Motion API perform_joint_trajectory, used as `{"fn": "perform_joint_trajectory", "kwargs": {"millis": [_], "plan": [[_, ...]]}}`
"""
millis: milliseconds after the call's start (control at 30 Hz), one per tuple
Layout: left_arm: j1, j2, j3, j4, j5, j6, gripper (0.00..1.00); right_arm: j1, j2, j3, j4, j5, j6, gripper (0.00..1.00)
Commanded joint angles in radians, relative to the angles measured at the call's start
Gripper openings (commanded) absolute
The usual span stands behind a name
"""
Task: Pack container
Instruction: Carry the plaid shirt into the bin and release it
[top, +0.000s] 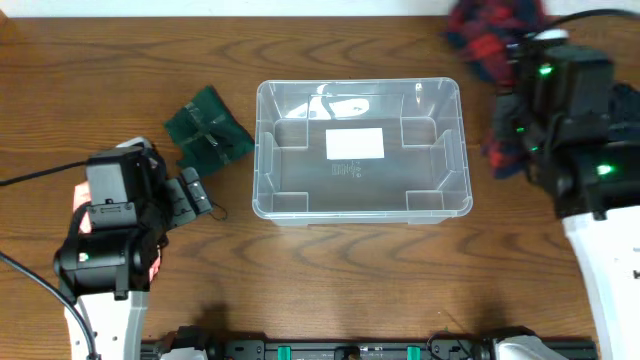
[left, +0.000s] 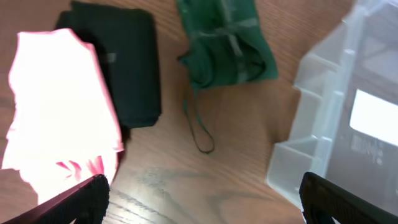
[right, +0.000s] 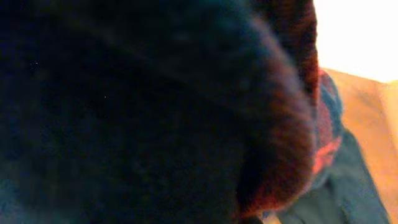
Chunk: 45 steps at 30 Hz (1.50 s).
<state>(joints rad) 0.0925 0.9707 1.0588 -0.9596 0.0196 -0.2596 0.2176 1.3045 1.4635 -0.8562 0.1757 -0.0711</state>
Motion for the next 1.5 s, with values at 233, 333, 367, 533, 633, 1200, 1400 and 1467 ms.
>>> {"fn": "perform_joint_trajectory", "kwargs": {"millis": [233, 333, 367, 533, 633, 1200, 1400, 1467], "plan": [[0.023, 0.002, 0.021, -0.005, -0.005, -0.016, 0.98, 0.304, 0.303, -0.009, 0.015, -0.05, -0.053, 0.01], [0.023, 0.002, 0.021, -0.005, -0.005, -0.016, 0.98, 0.339, 0.414, -0.009, 0.012, -0.058, -0.019, 0.01], [0.022, 0.002, 0.021, -0.005, -0.005, -0.016, 0.98, 0.35, 0.447, -0.009, 0.014, -0.071, -0.02, 0.01], [0.023, 0.002, 0.021, -0.005, -0.005, -0.016, 0.98, 0.401, 0.534, -0.009, 0.008, -0.098, -0.024, 0.15], [0.023, 0.002, 0.021, -0.005, -0.005, -0.015, 0.98, 0.408, 0.494, 0.007, -0.002, -0.066, -0.01, 0.99], [0.022, 0.002, 0.021, -0.001, -0.005, -0.016, 0.98, -0.289, 0.135, -0.026, -0.177, 0.284, 0.101, 0.99], [0.022, 0.002, 0.021, -0.001, -0.005, -0.016, 0.98, -0.585, 0.314, -0.14, -0.121, 0.284, 0.074, 0.99], [0.022, 0.002, 0.021, -0.001, -0.005, -0.016, 0.98, -0.638, 0.378, -0.149, -0.101, 0.28, 0.079, 0.99]]}}
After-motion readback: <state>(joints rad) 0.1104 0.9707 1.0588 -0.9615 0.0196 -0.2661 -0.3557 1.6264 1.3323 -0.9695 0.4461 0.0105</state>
